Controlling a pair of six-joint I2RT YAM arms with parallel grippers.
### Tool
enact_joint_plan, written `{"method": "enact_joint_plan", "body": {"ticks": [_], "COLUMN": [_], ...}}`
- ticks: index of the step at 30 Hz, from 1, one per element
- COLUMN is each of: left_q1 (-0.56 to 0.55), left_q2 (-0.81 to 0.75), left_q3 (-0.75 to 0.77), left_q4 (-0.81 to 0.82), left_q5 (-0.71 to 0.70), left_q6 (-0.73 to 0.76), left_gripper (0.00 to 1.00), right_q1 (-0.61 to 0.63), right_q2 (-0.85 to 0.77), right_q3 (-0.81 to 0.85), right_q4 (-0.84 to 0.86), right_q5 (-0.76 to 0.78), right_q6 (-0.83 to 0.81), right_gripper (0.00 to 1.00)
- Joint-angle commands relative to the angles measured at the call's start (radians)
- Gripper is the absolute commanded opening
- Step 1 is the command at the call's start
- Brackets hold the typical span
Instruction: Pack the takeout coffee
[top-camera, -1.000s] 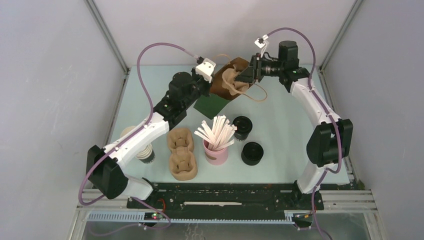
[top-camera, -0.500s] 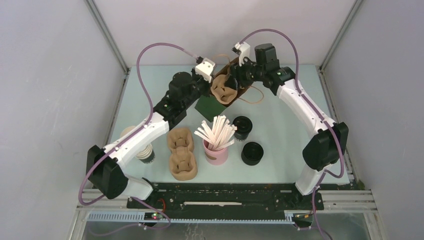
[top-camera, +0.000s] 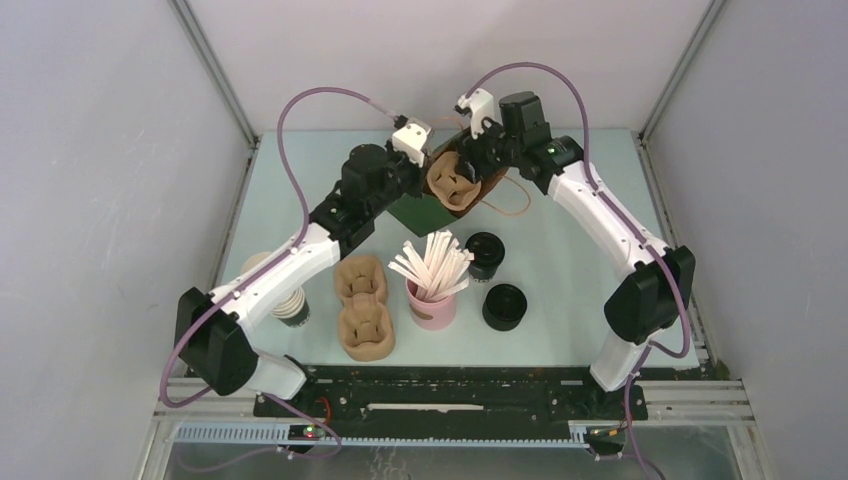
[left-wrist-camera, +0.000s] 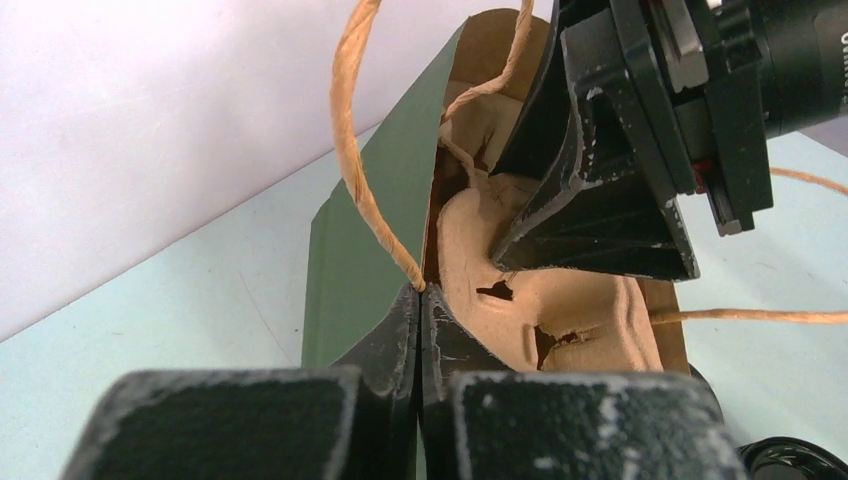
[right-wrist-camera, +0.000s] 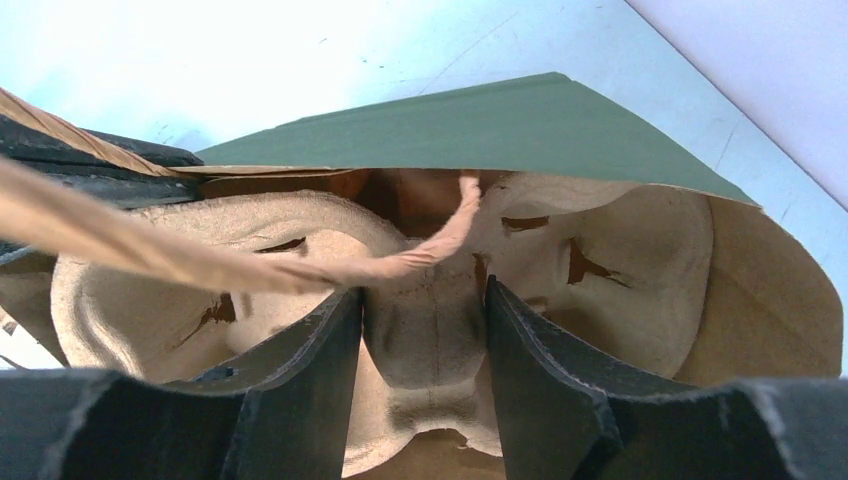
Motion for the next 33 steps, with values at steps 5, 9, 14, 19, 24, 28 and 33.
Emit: {"method": "enact_joint_plan", "body": {"ticks": [5,9,14,19,24,28,33], "left_q1": [0.005,0.005,0.005,0.006,0.005,0.006,0.005], "left_q2": [-0.001,0.004,0.009,0.027,0.033,0.027,0.029], "left_q3": [0.051,0.047,0.051,0.054,0.058,0.063,0.078], "left_q4": [0.033,0.033,0.034,0.026,0.024,0.022,0.014], "left_q5": [0.046,0.040,0.036,0.025,0.028,0.045,0.061], "left_q6": [-0.016,-0.006,-0.004,0.006,0.007,-0.011,-0.029], "left_gripper": [0.00,0.00,0.00,0.00,0.00,0.00,0.00], "right_q1": [-0.041,-0.047,-0.024,-0.067,-0.074,-0.059,-0.024], "right_q2": [-0.034,-0.042,-0.047,-0.061,-0.088,-0.075,-0.041], "right_q3": [0.044,0.042,0.038,0.056,0.007,0.001,-0.037], "right_q4": [-0.008,-0.013,-0.029,-0.059,-0.031,-0.041,0.018], "right_q5": [0.009,-0.013,0.093,-0.073,-0.068,0.048,0.132], "right_q6": [0.050,0.043,0.004,0.018,0.017,-0.035,-0.056], "right_gripper": [0.54,0.54,0.55,0.55,0.55,0.55,0.55]}}
